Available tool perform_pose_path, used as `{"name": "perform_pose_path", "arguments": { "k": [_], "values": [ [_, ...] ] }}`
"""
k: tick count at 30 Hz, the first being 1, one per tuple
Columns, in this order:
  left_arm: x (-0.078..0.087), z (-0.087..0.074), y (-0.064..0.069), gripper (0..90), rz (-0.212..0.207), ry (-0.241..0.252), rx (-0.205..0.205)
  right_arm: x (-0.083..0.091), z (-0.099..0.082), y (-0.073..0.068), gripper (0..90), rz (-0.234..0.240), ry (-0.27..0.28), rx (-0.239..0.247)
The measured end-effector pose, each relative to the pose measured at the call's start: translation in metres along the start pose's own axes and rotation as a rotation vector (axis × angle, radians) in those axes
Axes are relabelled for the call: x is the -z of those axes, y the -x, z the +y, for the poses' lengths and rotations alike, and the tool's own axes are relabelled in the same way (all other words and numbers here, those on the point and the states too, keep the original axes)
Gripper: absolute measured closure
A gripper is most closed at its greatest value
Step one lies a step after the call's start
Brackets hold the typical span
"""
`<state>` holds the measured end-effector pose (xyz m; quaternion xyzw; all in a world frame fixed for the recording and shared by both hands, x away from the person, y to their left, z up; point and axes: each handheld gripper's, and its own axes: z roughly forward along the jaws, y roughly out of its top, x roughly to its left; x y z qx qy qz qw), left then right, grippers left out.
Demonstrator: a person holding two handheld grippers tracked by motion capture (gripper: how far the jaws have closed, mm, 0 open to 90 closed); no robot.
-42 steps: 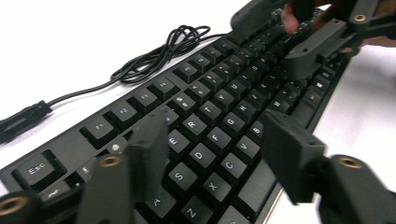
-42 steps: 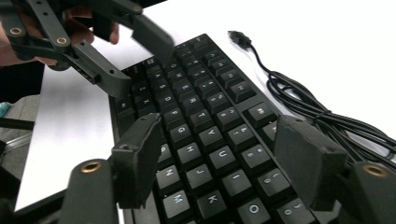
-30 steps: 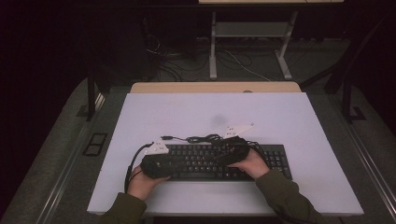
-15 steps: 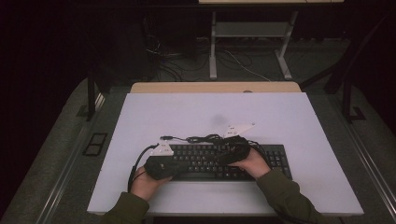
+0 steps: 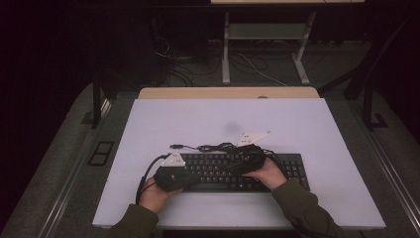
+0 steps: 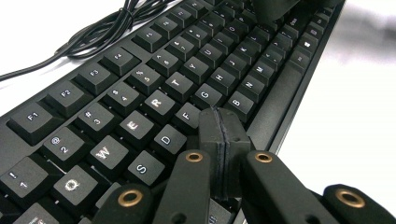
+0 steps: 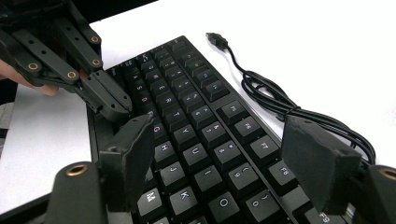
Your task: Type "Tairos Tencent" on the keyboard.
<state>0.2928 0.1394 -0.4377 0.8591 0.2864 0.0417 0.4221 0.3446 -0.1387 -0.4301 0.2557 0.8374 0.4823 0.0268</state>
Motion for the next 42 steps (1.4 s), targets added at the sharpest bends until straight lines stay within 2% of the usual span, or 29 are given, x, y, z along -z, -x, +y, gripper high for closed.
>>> {"name": "perform_pose_path", "arguments": {
  "k": [11, 27, 36, 42],
  "values": [
    [0.000, 0.001, 0.000, 88.9, 0.004, -0.007, -0.004, 0.000, 0.000, 0.000, 25.9, 0.000, 0.002, 0.002],
    [0.004, 0.006, 0.004, 89.0, -0.005, 0.011, -0.010, 0.000, 0.000, 0.000, 25.9, -0.004, 0.006, 0.001],
    [0.009, 0.009, -0.001, 89.0, 0.007, 0.032, -0.006, 0.000, 0.000, 0.000, 25.9, -0.002, 0.005, 0.001],
    [0.011, 0.010, -0.005, 89.0, 0.017, 0.042, 0.012, 0.000, -0.001, -0.001, 25.9, 0.000, 0.004, 0.000]
  ]
}}
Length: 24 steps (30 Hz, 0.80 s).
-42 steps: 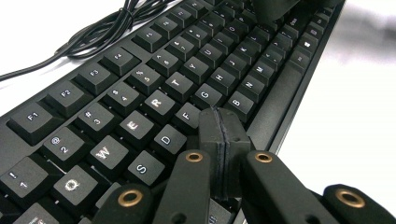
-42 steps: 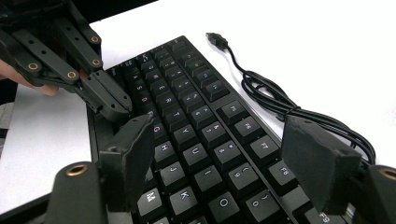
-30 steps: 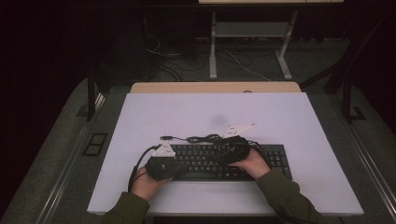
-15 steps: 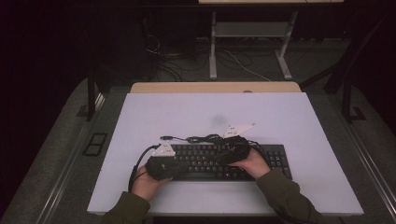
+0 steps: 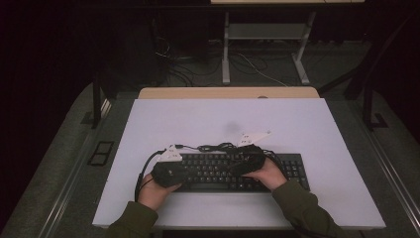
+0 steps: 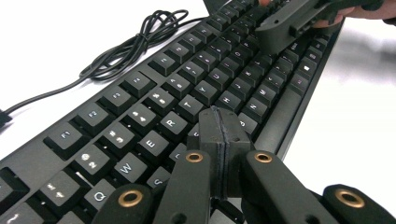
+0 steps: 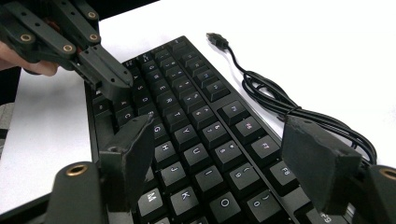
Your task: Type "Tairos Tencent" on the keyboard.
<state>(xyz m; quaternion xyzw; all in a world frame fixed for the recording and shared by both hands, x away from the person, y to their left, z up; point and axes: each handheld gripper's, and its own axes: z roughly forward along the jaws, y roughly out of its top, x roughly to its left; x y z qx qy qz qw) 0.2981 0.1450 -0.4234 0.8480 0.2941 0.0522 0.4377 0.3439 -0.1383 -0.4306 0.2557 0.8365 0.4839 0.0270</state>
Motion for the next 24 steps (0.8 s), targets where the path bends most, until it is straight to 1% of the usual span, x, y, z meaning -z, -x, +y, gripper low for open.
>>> {"name": "perform_pose_path", "arguments": {
  "k": [7, 11, 13, 18, 20, 22, 24],
  "values": [
    [0.001, 0.002, -0.006, 89.0, 0.019, 0.012, 0.003, 0.000, 0.000, 0.000, 24.2, -0.001, 0.001, 0.001],
    [0.002, 0.003, -0.011, 89.0, 0.032, 0.020, 0.015, -0.001, 0.000, 0.001, 19.2, 0.002, -0.001, -0.003],
    [0.002, 0.003, -0.013, 89.0, 0.038, 0.021, 0.017, -0.001, 0.000, 0.001, 18.2, -0.001, -0.003, 0.001],
    [0.000, 0.004, -0.019, 89.0, 0.054, 0.029, 0.022, -0.002, 0.000, 0.001, 18.1, -0.005, -0.002, 0.003],
    [0.000, 0.004, -0.021, 89.0, 0.059, 0.024, 0.023, -0.001, 0.000, 0.002, 18.1, -0.006, -0.001, 0.003],
    [-0.002, 0.004, -0.023, 89.0, 0.062, 0.029, 0.036, -0.001, 0.000, 0.002, 18.1, -0.006, -0.002, 0.004],
    [-0.003, 0.003, -0.024, 89.0, 0.062, 0.024, 0.035, -0.001, 0.000, 0.002, 18.1, -0.007, -0.003, 0.003]
  ]
}}
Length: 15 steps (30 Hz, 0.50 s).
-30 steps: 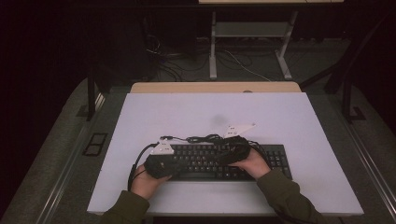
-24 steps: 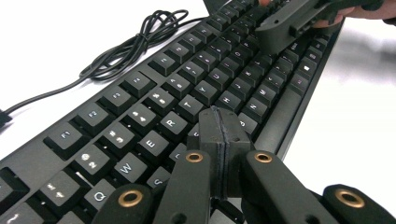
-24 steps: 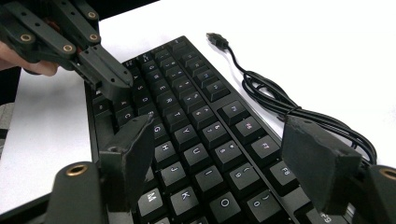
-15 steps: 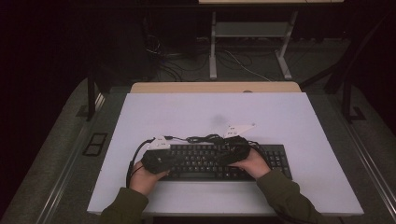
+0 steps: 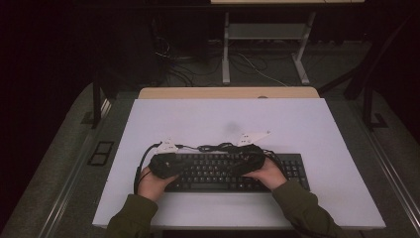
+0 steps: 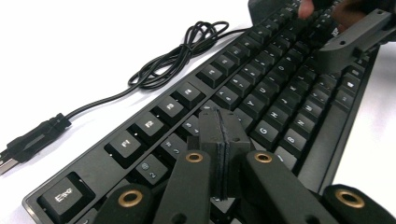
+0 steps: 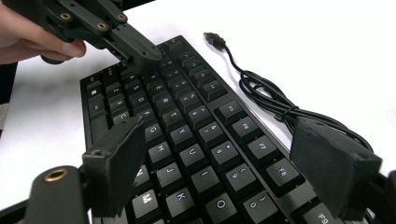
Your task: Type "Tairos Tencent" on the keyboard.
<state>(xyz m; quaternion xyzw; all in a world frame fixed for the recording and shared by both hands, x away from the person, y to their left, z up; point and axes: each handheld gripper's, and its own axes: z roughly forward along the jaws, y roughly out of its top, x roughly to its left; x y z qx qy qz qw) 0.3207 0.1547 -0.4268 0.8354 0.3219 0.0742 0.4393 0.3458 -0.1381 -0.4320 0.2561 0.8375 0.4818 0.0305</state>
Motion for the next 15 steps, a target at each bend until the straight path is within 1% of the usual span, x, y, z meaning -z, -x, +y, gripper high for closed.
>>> {"name": "perform_pose_path", "arguments": {
  "k": [4, 5, 7, 11, 15],
  "values": [
    [-0.0042, -0.0009, -0.0006, 89.0, 0.000, -0.017, -0.002, -0.0002, -0.0002, 0.0000, 18.1, 0.000, 0.001, -0.002],
    [-0.0058, -0.0013, -0.0001, 89.0, -0.001, -0.019, 0.003, -0.0003, -0.0001, -0.0001, 18.1, -0.001, 0.001, -0.001],
    [-0.0077, -0.0019, -0.0008, 89.0, -0.001, -0.029, -0.006, -0.0004, 0.0000, -0.0002, 18.1, -0.001, 0.001, 0.000],
    [-0.0100, -0.0035, -0.0013, 89.0, 0.002, -0.040, 0.001, -0.0003, -0.0001, -0.0002, 18.1, -0.001, 0.001, 0.001],
    [-0.0103, -0.0039, -0.0017, 89.0, 0.000, -0.032, 0.007, -0.0001, 0.0000, -0.0001, 18.1, -0.002, 0.001, 0.001]
  ]
}}
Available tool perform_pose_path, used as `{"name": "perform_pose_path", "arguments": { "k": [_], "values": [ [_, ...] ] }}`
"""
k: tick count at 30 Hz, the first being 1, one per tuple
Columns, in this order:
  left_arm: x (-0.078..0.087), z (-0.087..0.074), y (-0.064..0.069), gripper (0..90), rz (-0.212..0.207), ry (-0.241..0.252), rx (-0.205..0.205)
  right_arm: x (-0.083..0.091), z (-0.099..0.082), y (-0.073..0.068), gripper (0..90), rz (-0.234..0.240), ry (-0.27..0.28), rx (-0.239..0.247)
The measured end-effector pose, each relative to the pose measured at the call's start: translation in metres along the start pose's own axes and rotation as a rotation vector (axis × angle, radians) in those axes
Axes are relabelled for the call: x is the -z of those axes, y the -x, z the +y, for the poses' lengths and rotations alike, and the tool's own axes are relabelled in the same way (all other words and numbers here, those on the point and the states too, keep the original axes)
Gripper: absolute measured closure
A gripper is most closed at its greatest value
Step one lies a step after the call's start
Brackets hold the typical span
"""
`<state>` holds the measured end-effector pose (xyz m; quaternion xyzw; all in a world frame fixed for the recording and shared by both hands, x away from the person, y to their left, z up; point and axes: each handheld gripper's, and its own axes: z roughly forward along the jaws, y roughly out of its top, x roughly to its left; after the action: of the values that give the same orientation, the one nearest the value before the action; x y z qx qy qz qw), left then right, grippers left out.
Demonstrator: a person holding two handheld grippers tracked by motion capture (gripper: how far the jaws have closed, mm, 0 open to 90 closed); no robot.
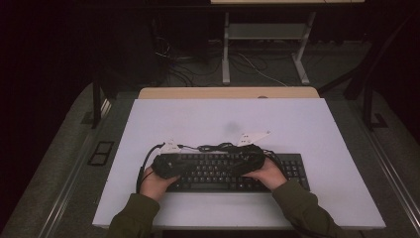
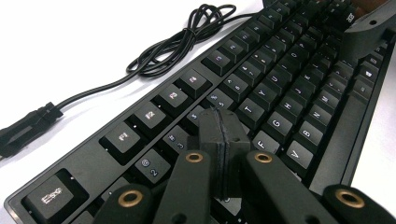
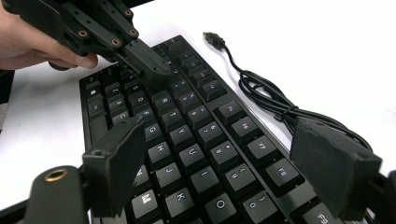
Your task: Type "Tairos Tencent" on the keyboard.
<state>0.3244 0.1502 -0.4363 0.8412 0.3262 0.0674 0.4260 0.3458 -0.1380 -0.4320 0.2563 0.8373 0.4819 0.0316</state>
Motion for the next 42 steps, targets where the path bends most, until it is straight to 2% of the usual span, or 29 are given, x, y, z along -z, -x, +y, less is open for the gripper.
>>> {"name": "perform_pose_path", "arguments": {
  "k": [14, 20, 29, 39, 42],
  "values": [
    [-0.002, -0.002, -0.001, 89.0, -0.006, -0.007, 0.008, 0.000, 0.000, 0.000, 18.1, -0.001, 0.000, -0.004],
    [0.001, 0.001, 0.002, 89.0, 0.002, -0.001, -0.008, 0.000, 0.000, 0.000, 18.1, 0.000, 0.004, -0.005],
    [0.005, 0.002, 0.004, 88.8, 0.003, 0.012, -0.009, 0.002, 0.001, 0.000, 18.1, -0.003, 0.010, -0.007],
    [0.010, 0.001, 0.006, 78.1, 0.001, 0.024, 0.002, 0.002, 0.001, -0.001, 18.5, 0.015, 0.000, -0.012],
    [0.011, 0.000, 0.007, 74.0, 0.004, 0.027, 0.008, 0.003, 0.001, -0.002, 23.8, 0.025, -0.010, -0.012]
  ]
}}
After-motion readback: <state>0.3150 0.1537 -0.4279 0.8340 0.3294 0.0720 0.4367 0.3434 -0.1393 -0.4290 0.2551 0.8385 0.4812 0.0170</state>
